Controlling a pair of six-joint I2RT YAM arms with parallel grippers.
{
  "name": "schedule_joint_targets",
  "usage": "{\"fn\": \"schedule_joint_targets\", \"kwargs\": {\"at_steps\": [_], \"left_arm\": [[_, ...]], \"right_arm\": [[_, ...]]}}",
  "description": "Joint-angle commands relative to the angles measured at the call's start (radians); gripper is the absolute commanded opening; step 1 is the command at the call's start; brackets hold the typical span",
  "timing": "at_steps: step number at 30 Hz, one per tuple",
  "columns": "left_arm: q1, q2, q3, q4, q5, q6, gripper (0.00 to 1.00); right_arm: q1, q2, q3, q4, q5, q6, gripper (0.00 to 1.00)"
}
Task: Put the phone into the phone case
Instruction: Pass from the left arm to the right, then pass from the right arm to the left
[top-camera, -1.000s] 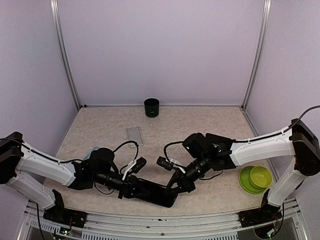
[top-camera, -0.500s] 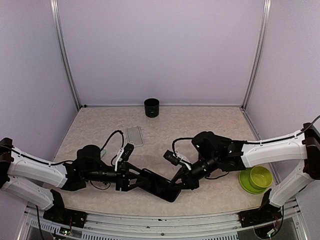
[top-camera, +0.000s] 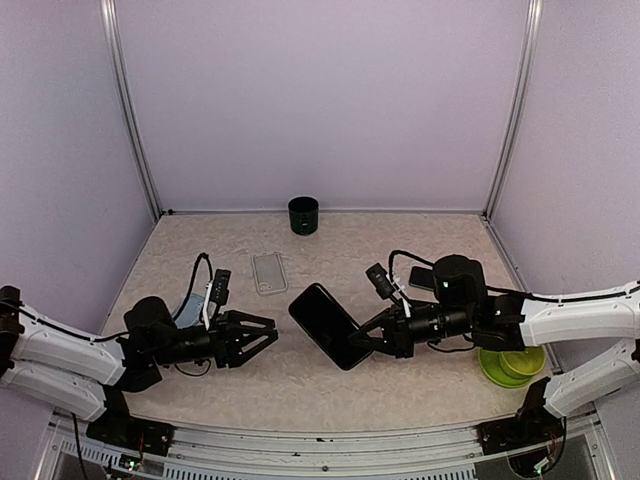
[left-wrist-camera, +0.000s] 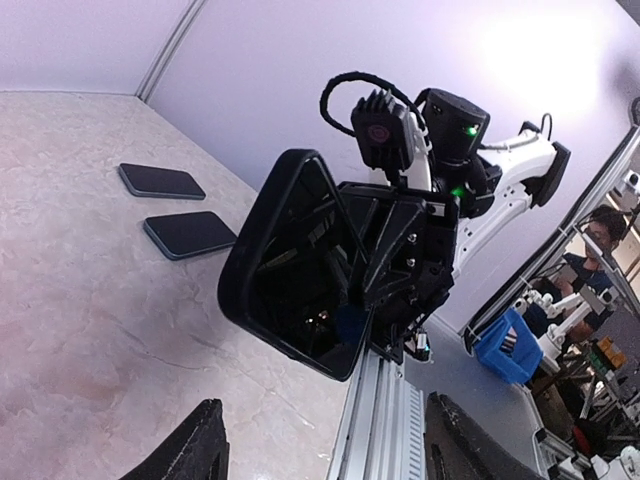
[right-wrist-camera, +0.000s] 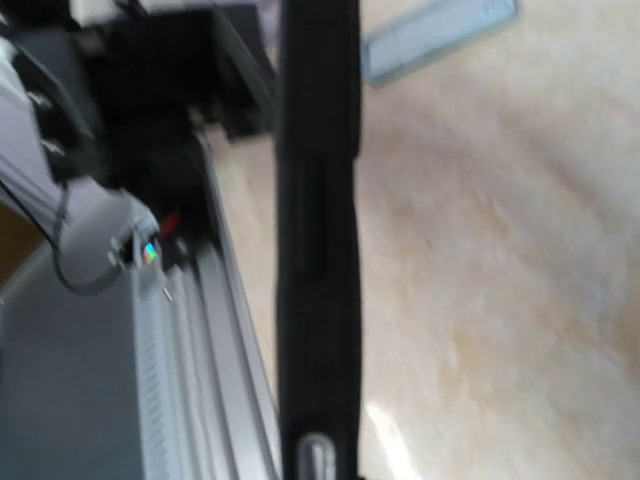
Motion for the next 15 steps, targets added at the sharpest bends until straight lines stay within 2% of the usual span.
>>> {"fn": "schedule_joint_targets", "kwargs": {"at_steps": [1,8,15], "left_arm": [[-0.004,0.088,0.005,0.209,-0.026,-0.082,0.66],[-0.029,0.245,0.115,0.324,0.007,-0.118,0.65],[-0.032,0.355,0.185,0.402,0.026,-0.149,0.59]], "right_arm": [[-0.003,-0.047,-0.042,0.275,0.003,0.098,0.0],[-0.001,-0.023,-0.107,0.469,-0.044,0.188,0.0],[0.021,0.008,-0.12,0.529,-0.055,0.213,0.0]]}}
